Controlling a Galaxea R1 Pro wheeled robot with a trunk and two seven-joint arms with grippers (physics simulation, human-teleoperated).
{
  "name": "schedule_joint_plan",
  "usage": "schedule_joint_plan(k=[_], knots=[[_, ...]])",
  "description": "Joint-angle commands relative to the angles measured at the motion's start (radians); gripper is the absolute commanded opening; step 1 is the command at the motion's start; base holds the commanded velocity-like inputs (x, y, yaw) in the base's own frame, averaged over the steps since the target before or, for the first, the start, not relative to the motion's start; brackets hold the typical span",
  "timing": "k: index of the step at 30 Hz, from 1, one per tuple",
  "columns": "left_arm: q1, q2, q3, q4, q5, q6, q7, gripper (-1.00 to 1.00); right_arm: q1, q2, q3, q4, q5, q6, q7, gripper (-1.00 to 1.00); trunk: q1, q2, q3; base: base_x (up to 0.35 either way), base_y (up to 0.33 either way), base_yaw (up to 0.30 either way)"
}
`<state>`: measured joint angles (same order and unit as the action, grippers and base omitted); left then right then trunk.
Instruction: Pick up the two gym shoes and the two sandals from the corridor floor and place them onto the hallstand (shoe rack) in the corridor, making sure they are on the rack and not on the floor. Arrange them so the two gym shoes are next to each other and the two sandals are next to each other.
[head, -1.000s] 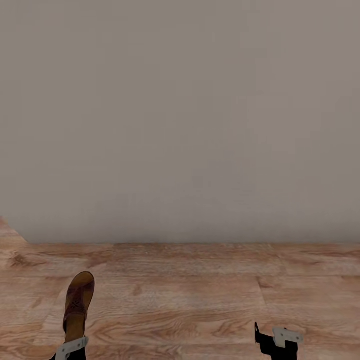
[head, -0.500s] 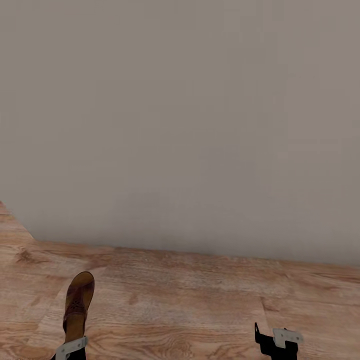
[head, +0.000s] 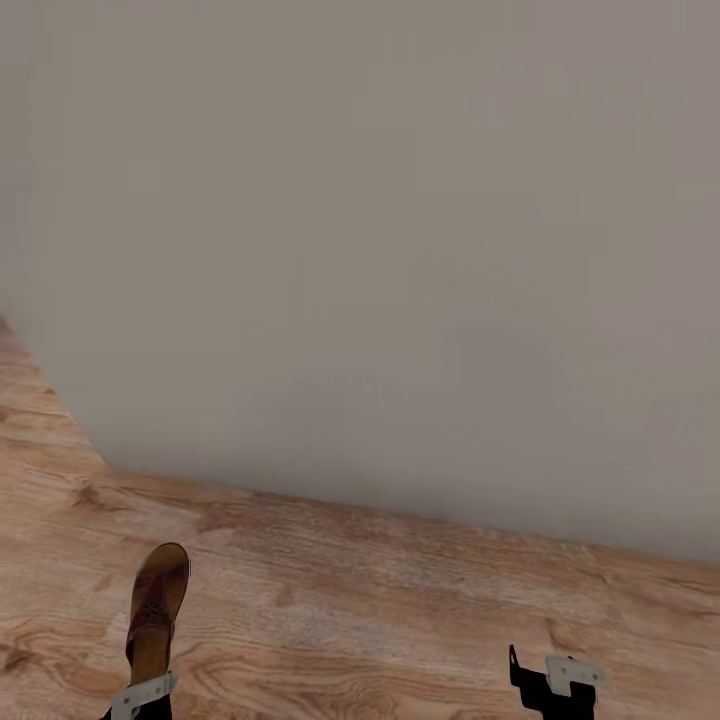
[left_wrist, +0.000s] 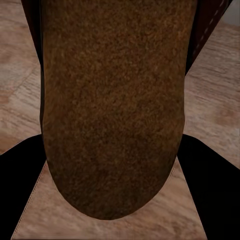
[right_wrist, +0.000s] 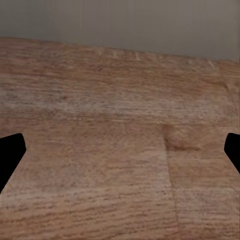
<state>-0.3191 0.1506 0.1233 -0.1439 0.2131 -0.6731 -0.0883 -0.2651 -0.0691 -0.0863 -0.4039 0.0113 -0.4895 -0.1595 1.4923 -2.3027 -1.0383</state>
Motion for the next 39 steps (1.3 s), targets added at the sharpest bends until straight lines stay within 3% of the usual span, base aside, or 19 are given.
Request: schedule_joint_plan(k=[1, 39], knots=[[-0.001, 0.000, 0.007, 0.001, 0.003, -0.002, -0.009, -1.00, 0.000, 0.000, -0.001, 0.000, 0.002, -0.003, -0.002, 1.00, 0.000, 0.000, 0.000, 0.000, 0.000, 0.195], [0.000, 0.000, 0.007, 0.001, 0.003, -0.003, -0.008, -1.00, 0.000, 0.000, 0.000, 0.000, 0.002, -0.003, -0.002, 1.00, 0.000, 0.000, 0.046, 0.000, 0.000, 0.201]])
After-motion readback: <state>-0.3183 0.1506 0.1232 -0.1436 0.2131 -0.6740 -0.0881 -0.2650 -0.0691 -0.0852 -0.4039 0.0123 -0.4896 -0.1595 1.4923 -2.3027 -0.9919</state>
